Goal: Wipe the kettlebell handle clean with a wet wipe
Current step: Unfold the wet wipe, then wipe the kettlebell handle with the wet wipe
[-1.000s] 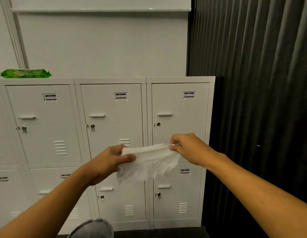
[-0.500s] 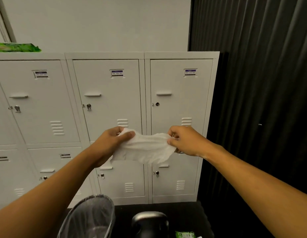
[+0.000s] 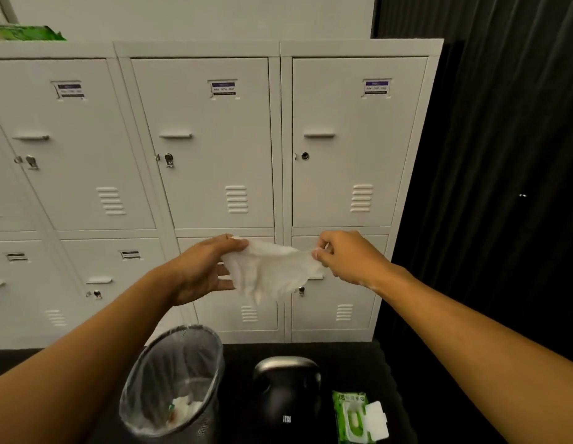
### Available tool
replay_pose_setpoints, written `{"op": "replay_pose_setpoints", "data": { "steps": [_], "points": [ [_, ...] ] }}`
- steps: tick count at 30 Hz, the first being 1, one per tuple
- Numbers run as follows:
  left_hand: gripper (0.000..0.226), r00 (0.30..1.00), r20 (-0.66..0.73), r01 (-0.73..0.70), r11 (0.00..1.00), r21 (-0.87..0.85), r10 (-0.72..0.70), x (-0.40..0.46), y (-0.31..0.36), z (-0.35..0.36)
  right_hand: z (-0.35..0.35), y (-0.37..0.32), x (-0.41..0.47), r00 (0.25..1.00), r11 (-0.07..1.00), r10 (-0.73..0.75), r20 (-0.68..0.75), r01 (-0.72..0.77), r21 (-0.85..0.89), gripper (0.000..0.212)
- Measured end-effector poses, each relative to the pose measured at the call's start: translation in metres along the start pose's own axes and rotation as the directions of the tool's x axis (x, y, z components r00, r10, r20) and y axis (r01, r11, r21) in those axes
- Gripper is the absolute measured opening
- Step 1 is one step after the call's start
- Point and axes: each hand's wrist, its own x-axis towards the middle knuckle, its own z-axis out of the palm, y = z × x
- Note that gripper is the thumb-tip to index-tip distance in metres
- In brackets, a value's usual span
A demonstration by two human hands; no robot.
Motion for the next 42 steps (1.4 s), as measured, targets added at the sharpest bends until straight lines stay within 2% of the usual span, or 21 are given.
{"op": "replay_pose_setpoints", "data": {
  "steps": [4, 10, 14, 17, 21, 25, 29, 35, 40, 42],
  "points": [
    [0.038, 0.997, -0.049, 0.061, 0.997, -0.046, -0.064, 0.009, -0.024, -0.014, 0.025, 0.01, 0.01, 0.998, 0.998, 0.052, -0.046, -0.05, 0.044, 0.016],
    [0.031, 0.991, -0.121, 0.054, 0.998, -0.043, -0.058, 0.022, -0.051, -0.024, 0.078, 0.03, 0.005, 0.994, 0.999, 0.052, 0.097, -0.052, -0.006, 0.011],
    [0.031, 0.993, -0.106, 0.047, 0.996, -0.079, -0.055, 0.031, -0.071, -0.031, 0.101, 0.036, 0.004, 0.988, 0.998, 0.013, 0.156, -0.003, -0.061, 0.031],
    [0.035, 0.994, -0.056, 0.079, 0.984, -0.163, -0.089, 0.035, -0.086, -0.033, 0.117, 0.039, 0.003, 0.984, 0.995, -0.025, 0.175, 0.042, -0.093, 0.047],
    [0.043, 0.988, -0.067, 0.119, 0.968, -0.221, -0.136, 0.041, -0.115, -0.036, 0.14, 0.045, -0.001, 0.977, 0.986, -0.068, 0.202, 0.097, -0.138, 0.068],
    [0.039, 0.989, -0.058, 0.118, 0.965, -0.236, -0.135, 0.046, -0.147, -0.037, 0.169, 0.057, -0.012, 0.962, 0.988, -0.038, 0.269, 0.077, -0.136, 0.068],
    [0.048, 0.989, -0.059, 0.117, 0.956, -0.268, -0.138, 0.05, -0.178, -0.043, 0.211, 0.075, -0.033, 0.931, 0.989, -0.026, 0.365, 0.078, -0.129, 0.056],
    [0.021, 0.995, -0.018, 0.081, 0.882, -0.465, -0.101, 0.061, -0.213, -0.047, 0.286, 0.103, -0.061, 0.843, 0.972, 0.005, 0.538, 0.121, -0.199, 0.059],
    [0.049, 0.993, 0.046, 0.114, 0.797, -0.594, -0.107, 0.072, -0.242, -0.059, 0.331, 0.118, -0.063, 0.804, 0.946, 0.01, 0.595, 0.185, -0.266, 0.074],
    [0.043, 0.992, 0.041, 0.119, 0.802, -0.586, -0.117, 0.074, -0.247, -0.057, 0.343, 0.121, -0.059, 0.792, 0.941, 0.018, 0.611, 0.193, -0.278, 0.079]
  ]
}}
